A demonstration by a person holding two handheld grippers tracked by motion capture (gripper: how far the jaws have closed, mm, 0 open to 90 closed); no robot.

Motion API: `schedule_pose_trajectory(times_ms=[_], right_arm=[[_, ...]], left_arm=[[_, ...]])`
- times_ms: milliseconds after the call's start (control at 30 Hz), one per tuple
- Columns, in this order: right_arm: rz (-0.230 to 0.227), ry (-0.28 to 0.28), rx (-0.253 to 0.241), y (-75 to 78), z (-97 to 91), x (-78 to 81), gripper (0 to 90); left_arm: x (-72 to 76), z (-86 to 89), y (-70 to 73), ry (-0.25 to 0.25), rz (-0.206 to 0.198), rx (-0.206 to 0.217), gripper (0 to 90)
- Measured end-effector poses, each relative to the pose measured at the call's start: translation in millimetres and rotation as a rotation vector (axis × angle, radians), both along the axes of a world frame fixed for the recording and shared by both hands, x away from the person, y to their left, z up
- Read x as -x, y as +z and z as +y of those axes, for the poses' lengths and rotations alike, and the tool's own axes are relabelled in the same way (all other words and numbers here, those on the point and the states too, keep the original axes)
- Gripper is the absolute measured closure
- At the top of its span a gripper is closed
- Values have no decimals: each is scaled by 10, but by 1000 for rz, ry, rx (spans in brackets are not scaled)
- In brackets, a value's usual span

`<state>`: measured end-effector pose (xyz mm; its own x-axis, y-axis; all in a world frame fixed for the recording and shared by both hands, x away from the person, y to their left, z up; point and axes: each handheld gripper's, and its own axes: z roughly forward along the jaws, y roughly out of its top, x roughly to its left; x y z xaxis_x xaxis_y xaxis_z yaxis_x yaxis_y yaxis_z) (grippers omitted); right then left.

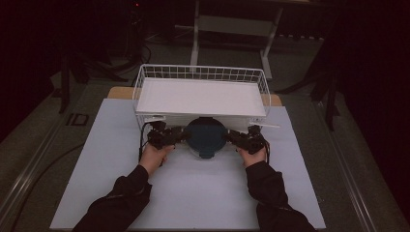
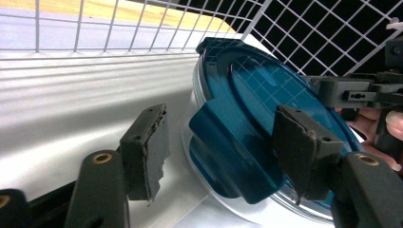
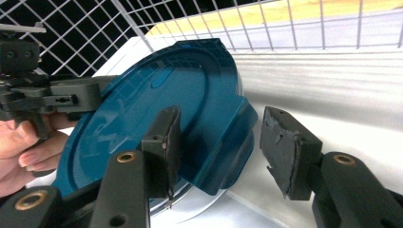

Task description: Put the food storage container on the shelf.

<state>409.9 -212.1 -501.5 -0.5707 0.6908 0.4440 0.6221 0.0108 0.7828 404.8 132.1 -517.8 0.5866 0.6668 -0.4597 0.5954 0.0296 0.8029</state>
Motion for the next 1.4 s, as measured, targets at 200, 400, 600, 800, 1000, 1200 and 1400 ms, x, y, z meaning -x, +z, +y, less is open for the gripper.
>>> schedule_pose_trajectory(times_ms=[200,400,600,800,1000,1200,1400], right_arm=[[-25,-6,2,-9,5,22,466],[-48,-2,51,97,18,140,449],[-70,26,90,240,-26,311,451],[-71,74,85,371,-63,558,486],[-69,111,115,418,-22,793,561],[-66,161,137,369,105,928,670],[-72,179,157,324,234,972,777]], left_arm=[[48,-14,31,-35,-28,-2,286],[141,-34,102,-99,-87,-7,141],[313,-44,207,-121,-76,-21,2],[536,-10,346,-141,-105,-14,2],[786,59,501,-173,-145,-15,2],[1013,155,553,-196,-177,-38,2],[1155,189,583,-214,-196,-64,2]])
